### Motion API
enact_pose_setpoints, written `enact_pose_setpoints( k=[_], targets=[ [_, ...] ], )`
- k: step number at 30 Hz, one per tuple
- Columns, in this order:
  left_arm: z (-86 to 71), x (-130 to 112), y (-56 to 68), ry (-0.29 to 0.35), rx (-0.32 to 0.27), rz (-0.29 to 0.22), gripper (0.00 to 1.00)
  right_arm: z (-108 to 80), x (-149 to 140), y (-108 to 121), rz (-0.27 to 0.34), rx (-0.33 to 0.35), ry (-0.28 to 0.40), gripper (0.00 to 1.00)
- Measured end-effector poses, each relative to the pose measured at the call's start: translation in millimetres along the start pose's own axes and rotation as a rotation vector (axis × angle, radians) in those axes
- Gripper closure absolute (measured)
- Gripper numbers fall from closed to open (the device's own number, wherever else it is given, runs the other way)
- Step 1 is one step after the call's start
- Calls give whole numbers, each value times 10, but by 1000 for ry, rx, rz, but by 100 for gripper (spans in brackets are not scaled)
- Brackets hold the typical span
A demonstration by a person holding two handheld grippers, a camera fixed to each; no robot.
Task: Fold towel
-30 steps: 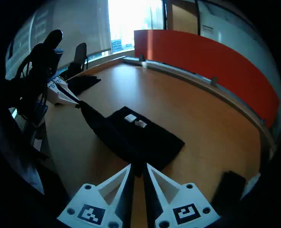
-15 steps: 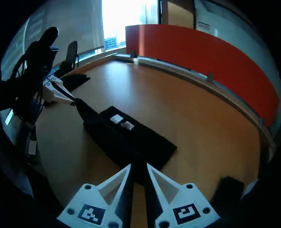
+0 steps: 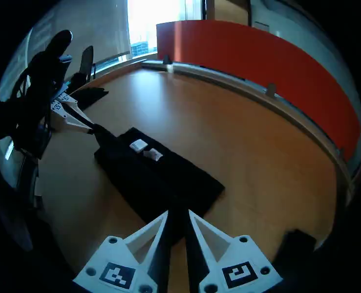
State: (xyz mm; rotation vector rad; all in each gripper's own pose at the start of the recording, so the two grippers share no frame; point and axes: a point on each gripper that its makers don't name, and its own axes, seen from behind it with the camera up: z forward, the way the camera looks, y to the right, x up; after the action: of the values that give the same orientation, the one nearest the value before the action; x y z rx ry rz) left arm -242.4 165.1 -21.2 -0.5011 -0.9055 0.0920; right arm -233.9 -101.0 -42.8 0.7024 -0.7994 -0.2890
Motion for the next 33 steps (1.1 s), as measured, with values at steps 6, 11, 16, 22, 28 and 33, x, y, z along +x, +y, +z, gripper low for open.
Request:
enact_pose_setpoints(
  k=[6, 11, 16, 22, 28, 33],
  targets=[
    [161, -26, -46, -11, 12, 8, 86, 110, -72, 56, 13, -3, -20, 85],
    [273, -85, -97, -22, 20, 14, 77, 206, -151, 78, 19, -6, -37, 85],
    [356, -125, -148, -32, 34, 24, 75, 298, -210, 124, 26, -28, -47, 85],
    [429, -106, -208, -30, 59, 21, 72, 387, -230, 167, 34, -46, -56, 83],
    [477, -28, -283, -19, 81, 31, 69, 430, -192, 244, 39, -71, -55, 80],
    [501, 45, -386, -13, 114, 49, 63, 445, -142, 338, 44, -101, -53, 74]
  ],
)
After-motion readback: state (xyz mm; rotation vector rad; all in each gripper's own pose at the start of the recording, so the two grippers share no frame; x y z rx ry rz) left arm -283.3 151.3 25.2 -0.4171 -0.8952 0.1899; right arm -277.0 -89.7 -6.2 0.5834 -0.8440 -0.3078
